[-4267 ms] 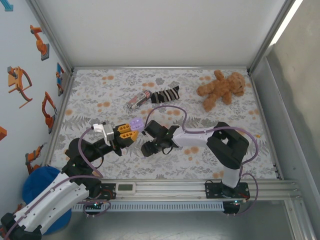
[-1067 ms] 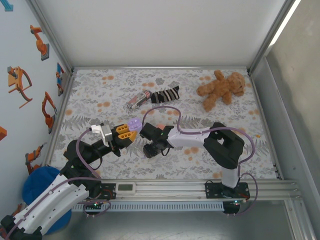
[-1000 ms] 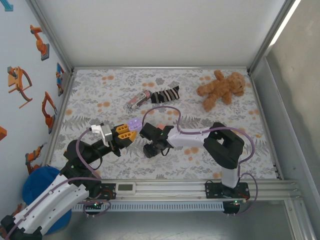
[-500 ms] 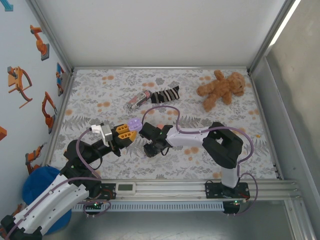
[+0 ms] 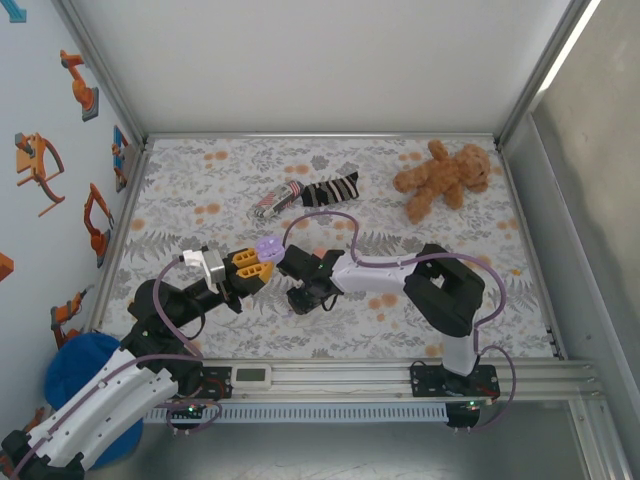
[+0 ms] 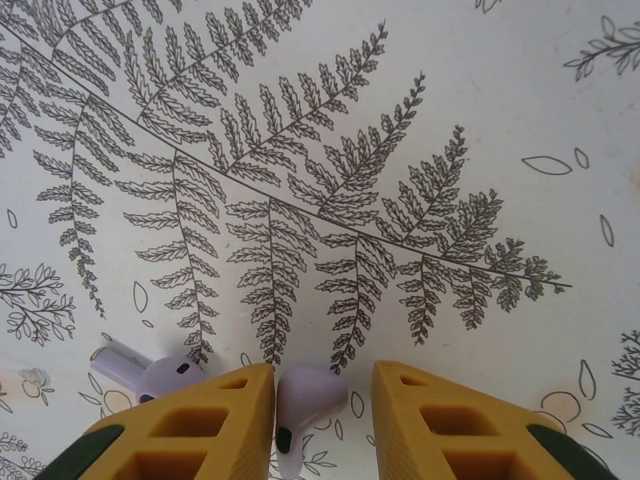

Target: Insert the wireless bluetooth earbuds into the charging case

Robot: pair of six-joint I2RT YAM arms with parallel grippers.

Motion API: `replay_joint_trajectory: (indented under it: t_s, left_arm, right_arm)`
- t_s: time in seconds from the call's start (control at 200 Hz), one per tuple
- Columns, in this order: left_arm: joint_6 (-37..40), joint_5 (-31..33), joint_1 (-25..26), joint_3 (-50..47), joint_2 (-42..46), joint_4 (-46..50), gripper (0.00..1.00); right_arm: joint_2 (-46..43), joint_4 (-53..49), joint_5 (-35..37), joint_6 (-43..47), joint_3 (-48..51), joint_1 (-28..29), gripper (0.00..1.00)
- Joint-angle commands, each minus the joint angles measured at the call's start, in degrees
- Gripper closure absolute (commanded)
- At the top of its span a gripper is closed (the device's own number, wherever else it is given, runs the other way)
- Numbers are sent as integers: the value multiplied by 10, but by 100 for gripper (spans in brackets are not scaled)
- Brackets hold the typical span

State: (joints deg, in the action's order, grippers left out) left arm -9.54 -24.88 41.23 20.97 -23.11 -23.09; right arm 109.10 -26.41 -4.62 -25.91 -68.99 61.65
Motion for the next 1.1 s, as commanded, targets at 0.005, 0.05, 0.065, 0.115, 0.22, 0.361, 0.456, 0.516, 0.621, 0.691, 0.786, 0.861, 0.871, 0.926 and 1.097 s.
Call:
replay_joint_trajectory:
  t_s: [0.005,0.05,0.065,0.115,0.22,0.361,0.456,0.516,0.621,0.691,0.786,0.861,0.871,0.926,1.097]
  left_arm:
    - [9,2,2,-2,4,-9,100]
    - [10,2,2,-2,4,-9,100]
    - [10,2,2,-2,5,-9,100]
    - [11,2,2,-2,6,-8,100]
    - [11,3,2,-3,8,-7,100]
    - [11,5,2,-3,11,-5,100]
    - [12,6,2,-4,13,-2,100]
    - [11,6,2,-4,14,-2,100]
    - [11,6,2,-6,16,-1,100]
    - [11,7,2,-6,16,-1,100]
    - [12,8,2,-6,17,-1,100]
    - [12,9,1,-6,18,-1,100]
    - [12,9,2,-6,18,-1,100]
    - [13,9,2,-6,17,-1,100]
    - [12,9,2,-6,17,-1,100]
  right_arm:
    - [13,-16,6,7,-22,9,68]
    - [14,-22,9,10,-27,10,67]
    - [14,-23,11,12,-29,10,67]
    - [14,-29,17,14,-32,12,67]
    - [14,-36,22,17,-38,12,66]
    - [18,-40,23,17,-39,12,66]
    - [22,-41,23,17,-39,14,66]
    - [25,-40,23,17,-39,14,67]
    - [30,-39,22,16,-39,16,67]
    - [32,-39,22,17,-40,17,67]
    - [36,-41,22,16,-40,18,68]
    - [34,-42,24,17,-40,17,68]
    - [34,-43,24,17,-40,18,68]
    - [33,-43,25,17,-39,18,69]
    - [30,-44,24,17,-40,18,75]
